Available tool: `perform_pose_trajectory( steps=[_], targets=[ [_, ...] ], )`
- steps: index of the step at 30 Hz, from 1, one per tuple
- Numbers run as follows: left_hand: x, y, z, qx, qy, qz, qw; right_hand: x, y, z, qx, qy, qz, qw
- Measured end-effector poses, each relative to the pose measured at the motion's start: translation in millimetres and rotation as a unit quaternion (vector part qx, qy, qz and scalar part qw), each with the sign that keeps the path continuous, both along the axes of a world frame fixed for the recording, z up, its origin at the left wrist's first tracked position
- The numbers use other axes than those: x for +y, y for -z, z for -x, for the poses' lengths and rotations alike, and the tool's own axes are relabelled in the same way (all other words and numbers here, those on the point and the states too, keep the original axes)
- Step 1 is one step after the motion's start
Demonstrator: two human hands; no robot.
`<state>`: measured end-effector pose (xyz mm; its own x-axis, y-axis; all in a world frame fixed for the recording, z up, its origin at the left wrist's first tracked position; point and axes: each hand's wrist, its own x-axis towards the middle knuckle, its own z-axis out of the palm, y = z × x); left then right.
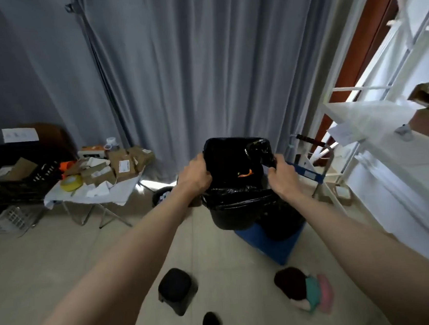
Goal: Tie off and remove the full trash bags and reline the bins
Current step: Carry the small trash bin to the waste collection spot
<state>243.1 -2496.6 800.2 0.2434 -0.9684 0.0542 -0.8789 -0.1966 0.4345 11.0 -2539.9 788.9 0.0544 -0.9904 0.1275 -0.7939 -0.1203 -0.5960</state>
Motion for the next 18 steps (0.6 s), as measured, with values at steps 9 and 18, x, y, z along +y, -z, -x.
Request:
perform_pose_trajectory(
  steps=[9, 18],
  targets=[
    [-154, 27, -118, 0.017, -0.030, -0.021, 0.999, -164, 13, -120, 0.002, -0.046, -0.024, 0.999],
    [-264, 27, -207, 0.034, -0.069, -0.019, 0.997, -292, 10, -214, 0.002, -0.081, -0.034, 0.996]
  ],
)
